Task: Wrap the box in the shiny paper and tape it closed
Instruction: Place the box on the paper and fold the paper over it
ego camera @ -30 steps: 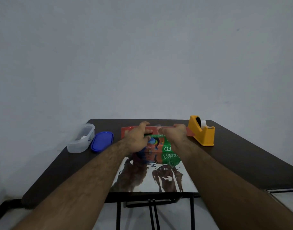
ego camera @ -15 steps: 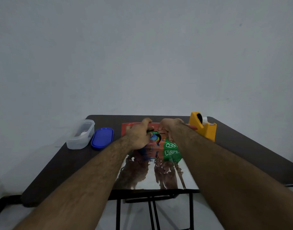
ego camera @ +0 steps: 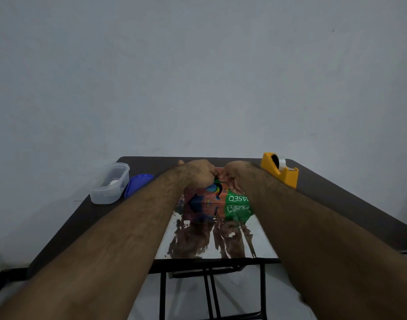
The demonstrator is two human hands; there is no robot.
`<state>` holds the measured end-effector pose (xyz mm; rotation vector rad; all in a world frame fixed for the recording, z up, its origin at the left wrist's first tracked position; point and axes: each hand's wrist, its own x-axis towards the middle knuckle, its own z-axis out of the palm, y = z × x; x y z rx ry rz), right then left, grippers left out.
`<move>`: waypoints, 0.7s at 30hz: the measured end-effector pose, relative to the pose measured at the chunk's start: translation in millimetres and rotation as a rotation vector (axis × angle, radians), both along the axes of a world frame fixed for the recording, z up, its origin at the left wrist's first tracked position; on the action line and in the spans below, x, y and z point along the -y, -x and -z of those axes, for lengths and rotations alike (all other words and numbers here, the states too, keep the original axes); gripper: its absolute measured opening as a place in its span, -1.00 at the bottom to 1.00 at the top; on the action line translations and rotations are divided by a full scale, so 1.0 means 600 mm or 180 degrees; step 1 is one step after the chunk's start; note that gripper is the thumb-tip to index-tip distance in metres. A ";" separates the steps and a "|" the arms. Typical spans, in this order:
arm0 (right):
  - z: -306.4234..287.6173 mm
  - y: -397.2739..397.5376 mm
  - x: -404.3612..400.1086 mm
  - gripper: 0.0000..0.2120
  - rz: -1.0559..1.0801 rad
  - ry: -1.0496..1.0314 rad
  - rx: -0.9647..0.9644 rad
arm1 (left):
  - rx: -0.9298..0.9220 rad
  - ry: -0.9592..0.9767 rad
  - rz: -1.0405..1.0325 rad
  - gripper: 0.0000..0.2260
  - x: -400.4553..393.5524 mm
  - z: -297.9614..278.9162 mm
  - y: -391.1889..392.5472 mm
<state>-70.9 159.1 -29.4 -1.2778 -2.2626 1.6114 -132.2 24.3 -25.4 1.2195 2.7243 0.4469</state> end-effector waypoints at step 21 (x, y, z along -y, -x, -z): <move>0.018 -0.092 -0.002 -0.83 0.0235 -0.1101 -0.1601 | 0.0047 0.0072 -0.0033 -0.58 0.008 0.006 -0.011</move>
